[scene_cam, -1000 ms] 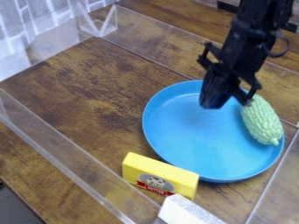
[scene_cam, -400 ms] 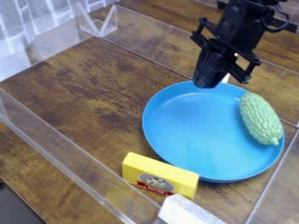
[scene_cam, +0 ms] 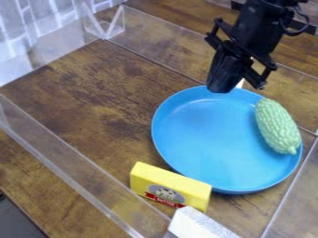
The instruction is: Put the green object in the blue tray
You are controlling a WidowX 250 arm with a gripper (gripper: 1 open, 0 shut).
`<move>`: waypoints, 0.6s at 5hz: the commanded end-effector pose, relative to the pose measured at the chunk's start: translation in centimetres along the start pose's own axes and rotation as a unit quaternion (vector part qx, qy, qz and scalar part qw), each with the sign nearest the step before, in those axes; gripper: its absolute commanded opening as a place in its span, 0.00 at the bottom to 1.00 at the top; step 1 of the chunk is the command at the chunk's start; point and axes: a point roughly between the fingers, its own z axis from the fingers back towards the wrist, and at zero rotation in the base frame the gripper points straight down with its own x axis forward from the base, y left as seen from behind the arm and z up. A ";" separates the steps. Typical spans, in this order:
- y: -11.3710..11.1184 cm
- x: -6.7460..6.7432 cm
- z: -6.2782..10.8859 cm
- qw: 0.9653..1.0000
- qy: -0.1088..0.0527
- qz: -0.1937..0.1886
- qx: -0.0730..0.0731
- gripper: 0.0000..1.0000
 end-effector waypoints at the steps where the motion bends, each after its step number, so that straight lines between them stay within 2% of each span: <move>1: -0.4 0.0 3.2 0.999 -0.039 0.004 0.014 0.00; 2: -0.8 0.3 3.6 0.999 -0.036 0.008 0.016 0.00; 3: -0.5 -0.2 4.1 0.999 -0.034 0.025 0.016 0.00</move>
